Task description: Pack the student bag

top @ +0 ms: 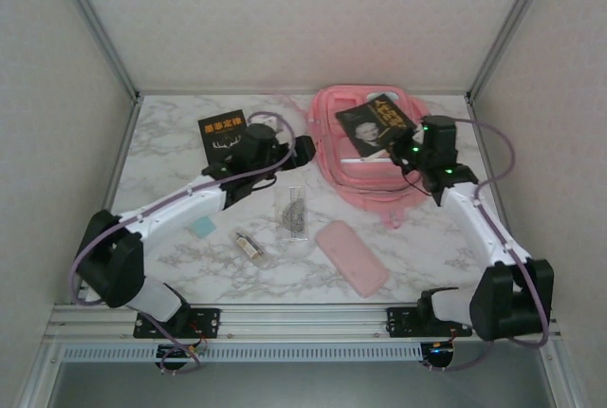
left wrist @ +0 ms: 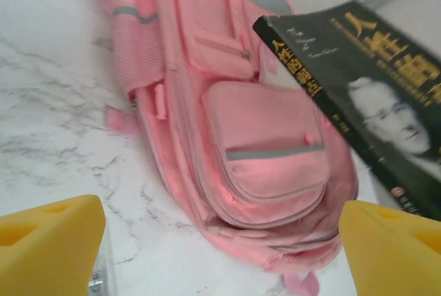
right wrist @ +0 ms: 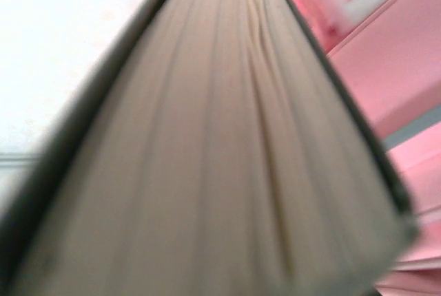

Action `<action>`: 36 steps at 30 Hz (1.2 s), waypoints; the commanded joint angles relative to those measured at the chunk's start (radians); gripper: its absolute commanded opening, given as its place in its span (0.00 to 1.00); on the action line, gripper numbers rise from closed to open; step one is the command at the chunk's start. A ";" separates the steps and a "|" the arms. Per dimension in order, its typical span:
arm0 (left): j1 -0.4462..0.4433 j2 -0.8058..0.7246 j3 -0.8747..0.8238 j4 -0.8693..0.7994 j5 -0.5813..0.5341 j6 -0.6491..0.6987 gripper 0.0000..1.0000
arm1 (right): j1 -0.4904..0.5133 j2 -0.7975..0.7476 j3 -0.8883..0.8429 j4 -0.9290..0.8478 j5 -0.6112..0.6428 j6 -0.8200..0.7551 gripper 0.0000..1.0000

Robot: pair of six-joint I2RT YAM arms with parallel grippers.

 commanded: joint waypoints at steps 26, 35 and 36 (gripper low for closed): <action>-0.165 0.783 0.894 -0.616 0.092 0.958 0.86 | -0.360 -0.140 -0.107 -0.188 -0.157 -0.154 0.00; -0.150 0.949 1.029 -0.676 0.053 0.977 0.86 | -0.439 -0.218 -0.139 -0.225 -0.169 -0.152 0.00; -0.145 0.971 1.052 -0.693 0.059 0.969 0.86 | -0.440 -0.223 -0.139 -0.230 -0.170 -0.153 0.00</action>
